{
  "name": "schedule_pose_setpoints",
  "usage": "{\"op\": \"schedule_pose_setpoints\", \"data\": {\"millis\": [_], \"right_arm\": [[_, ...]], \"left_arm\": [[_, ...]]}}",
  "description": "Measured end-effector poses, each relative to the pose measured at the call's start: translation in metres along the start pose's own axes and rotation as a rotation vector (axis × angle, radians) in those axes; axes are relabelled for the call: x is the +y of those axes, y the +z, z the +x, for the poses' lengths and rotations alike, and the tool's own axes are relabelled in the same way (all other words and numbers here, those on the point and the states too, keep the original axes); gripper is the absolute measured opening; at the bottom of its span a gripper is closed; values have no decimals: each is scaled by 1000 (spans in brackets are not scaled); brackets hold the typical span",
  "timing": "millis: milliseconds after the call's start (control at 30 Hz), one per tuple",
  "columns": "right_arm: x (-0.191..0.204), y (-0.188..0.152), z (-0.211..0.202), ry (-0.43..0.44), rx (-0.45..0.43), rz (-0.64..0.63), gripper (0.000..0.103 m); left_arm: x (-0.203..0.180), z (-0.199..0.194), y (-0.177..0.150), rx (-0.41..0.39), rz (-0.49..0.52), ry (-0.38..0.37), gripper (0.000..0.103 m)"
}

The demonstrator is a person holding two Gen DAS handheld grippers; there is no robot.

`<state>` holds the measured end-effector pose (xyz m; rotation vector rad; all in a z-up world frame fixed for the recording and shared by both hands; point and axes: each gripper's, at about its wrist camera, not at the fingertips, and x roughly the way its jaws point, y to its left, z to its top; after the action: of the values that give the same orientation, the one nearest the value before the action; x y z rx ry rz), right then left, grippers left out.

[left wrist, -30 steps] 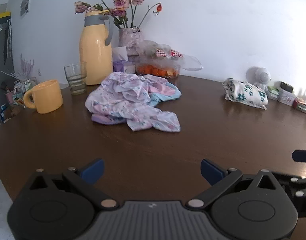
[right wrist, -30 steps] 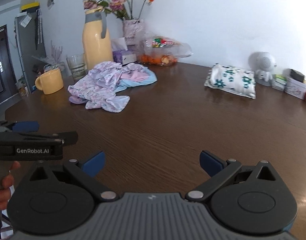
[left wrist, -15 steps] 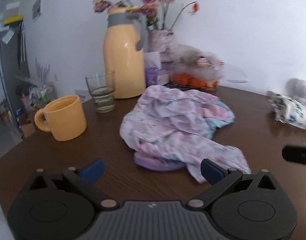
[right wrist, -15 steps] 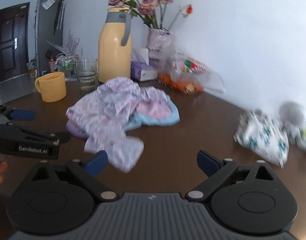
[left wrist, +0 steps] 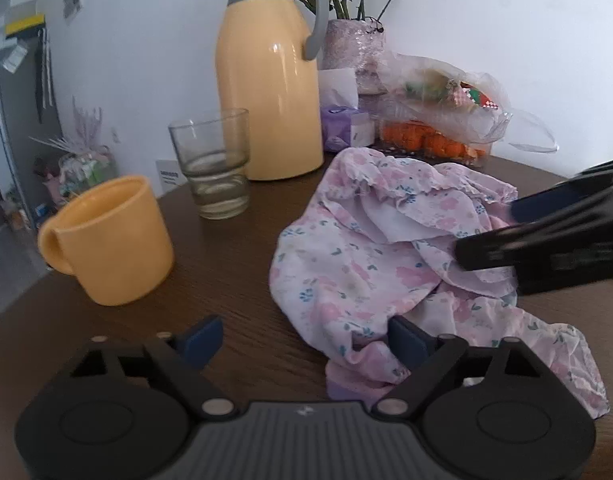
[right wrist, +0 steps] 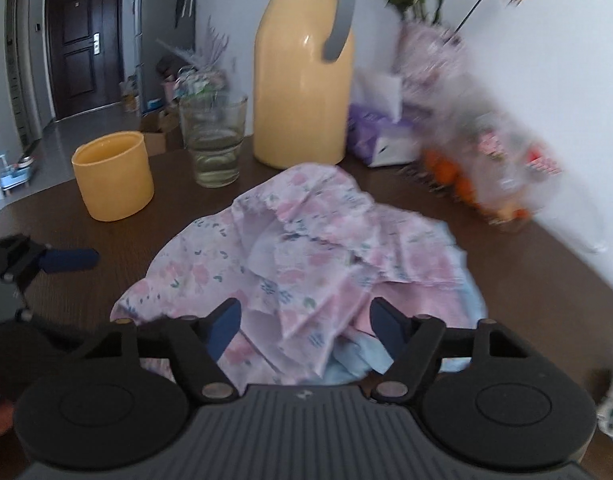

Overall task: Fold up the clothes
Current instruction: 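Grasp the pink floral dress with both grippers and lift it up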

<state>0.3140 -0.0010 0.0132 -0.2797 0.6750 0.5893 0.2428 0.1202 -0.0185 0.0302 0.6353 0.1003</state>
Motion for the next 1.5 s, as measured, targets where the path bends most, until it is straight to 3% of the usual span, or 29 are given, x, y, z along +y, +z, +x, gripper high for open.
{"op": "schedule_pose_setpoints", "data": {"millis": [133, 233, 333, 433, 600, 767, 933, 1100, 1200, 1300, 1467, 1500], "right_arm": [[-1, 2, 30, 4, 59, 38, 31], [-8, 0, 37, 15, 57, 94, 7], [-19, -2, 25, 33, 6, 165, 2], [-29, -1, 0, 2, -62, 196, 1], [-58, 1, -60, -57, -198, 270, 1], [-92, -11, -154, -136, -361, 329, 1], [-112, -53, -265, -182, -451, 357, 1], [-108, -111, -361, -236, -478, 371, 1], [-109, -146, -402, -254, -456, 412, 1], [-114, -181, -414, -312, -373, 461, 1], [-134, -246, -404, -394, -244, 573, 1], [-137, -258, -401, -402, -222, 596, 1]], "left_arm": [[3, 5, 1, 13, -22, -53, 66], [10, 6, 3, 18, -66, -126, 26], [14, 2, 6, -1, -80, -157, 11], [15, -9, 11, -46, -63, -167, 7], [14, -42, 29, -141, -14, -198, 4], [8, -102, 49, -271, 48, -251, 3], [-12, -174, 49, -377, 149, -363, 3], [-48, -238, 39, -478, 243, -451, 2], [-81, -246, 30, -445, 286, -515, 2], [-115, -234, 11, -332, 329, -573, 4], [-156, -201, -47, -85, 446, -601, 20], [-158, -192, -55, -43, 462, -587, 28]]}}
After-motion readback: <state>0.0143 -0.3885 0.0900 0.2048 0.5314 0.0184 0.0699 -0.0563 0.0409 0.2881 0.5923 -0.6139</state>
